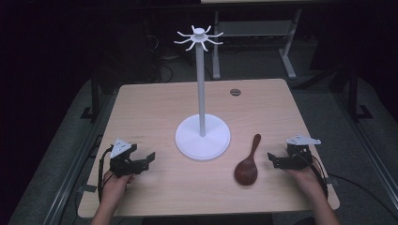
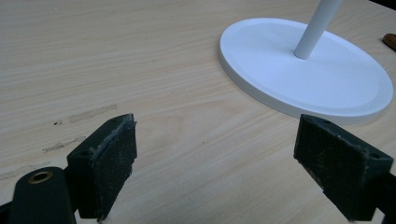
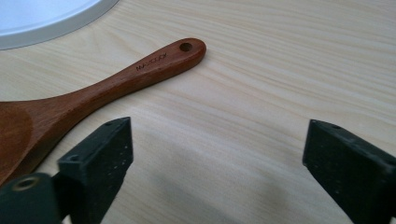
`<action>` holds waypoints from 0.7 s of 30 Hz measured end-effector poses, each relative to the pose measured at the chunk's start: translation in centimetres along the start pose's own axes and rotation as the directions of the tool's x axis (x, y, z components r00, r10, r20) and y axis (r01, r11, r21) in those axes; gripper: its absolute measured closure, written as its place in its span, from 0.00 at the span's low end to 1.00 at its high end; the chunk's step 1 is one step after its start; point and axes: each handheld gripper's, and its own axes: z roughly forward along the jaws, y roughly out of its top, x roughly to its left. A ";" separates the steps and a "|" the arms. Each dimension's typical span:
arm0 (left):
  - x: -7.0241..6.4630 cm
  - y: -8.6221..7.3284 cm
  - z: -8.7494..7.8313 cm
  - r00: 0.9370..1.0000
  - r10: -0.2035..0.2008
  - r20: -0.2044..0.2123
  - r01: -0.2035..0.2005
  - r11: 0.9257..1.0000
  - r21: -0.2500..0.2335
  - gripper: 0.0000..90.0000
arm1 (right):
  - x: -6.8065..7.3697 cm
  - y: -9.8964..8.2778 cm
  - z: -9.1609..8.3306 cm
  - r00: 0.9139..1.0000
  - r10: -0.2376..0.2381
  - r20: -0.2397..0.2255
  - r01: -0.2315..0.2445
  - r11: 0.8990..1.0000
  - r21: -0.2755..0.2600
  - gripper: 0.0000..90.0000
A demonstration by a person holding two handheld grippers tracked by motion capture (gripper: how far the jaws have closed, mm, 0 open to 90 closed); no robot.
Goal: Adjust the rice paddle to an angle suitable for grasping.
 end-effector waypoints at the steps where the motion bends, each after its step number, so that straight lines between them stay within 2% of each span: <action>1: 0.0 0.0 0.0 1.000 0.000 0.000 0.000 1.000 0.000 0.14 | 0.0 0.0 0.0 1.000 -0.001 -0.002 0.001 1.000 0.001 0.12; 6: 0.1 0.0 -0.1 1.000 0.001 -0.015 -0.001 1.000 0.003 0.14 | 0.0 -0.1 -0.2 1.000 0.000 -0.010 0.000 1.000 -0.005 0.15; 8: 0.2 0.0 -0.1 1.000 -0.006 -0.021 0.006 1.000 0.000 0.14 | -0.1 0.0 -0.2 1.000 0.007 -0.021 -0.007 1.000 -0.008 0.20; 9: 0.3 0.0 -0.1 1.000 -0.012 -0.023 0.012 1.000 0.002 0.14 | -0.2 0.0 -0.3 0.999 0.016 -0.029 -0.017 1.000 -0.011 0.28; 10: 0.4 0.0 -0.2 1.000 -0.013 -0.025 0.013 1.000 0.000 0.14 | -0.2 0.0 -0.3 0.999 0.016 -0.029 -0.017 1.000 -0.011 0.28; 11: 0.5 0.0 -0.3 1.000 -0.014 -0.026 0.014 1.000 -0.002 0.14 | -0.2 0.0 -0.3 0.999 0.023 -0.034 -0.024 1.000 -0.008 0.34; 12: 0.4 -0.1 -0.3 0.999 -0.020 -0.025 0.020 1.000 -0.008 0.14 | -0.2 0.1 -0.2 0.999 0.024 -0.040 -0.024 1.000 0.000 0.44; 13: 0.5 -0.1 -0.3 1.000 -0.016 -0.022 0.016 1.000 -0.006 0.14 | -0.2 0.1 -0.2 0.999 0.024 -0.040 -0.024 1.000 0.000 0.44; 16: 0.5 -0.1 -0.3 1.000 -0.025 -0.019 0.025 1.000 -0.009 0.14 | -0.1 0.4 -0.1 0.999 0.022 -0.029 -0.022 1.000 0.003 0.57; 21: 0.6 -0.1 -0.4 1.000 -0.023 -0.020 0.022 1.000 -0.010 0.14 | -0.2 0.9 0.3 0.999 0.022 -0.040 -0.022 1.000 -0.003 0.83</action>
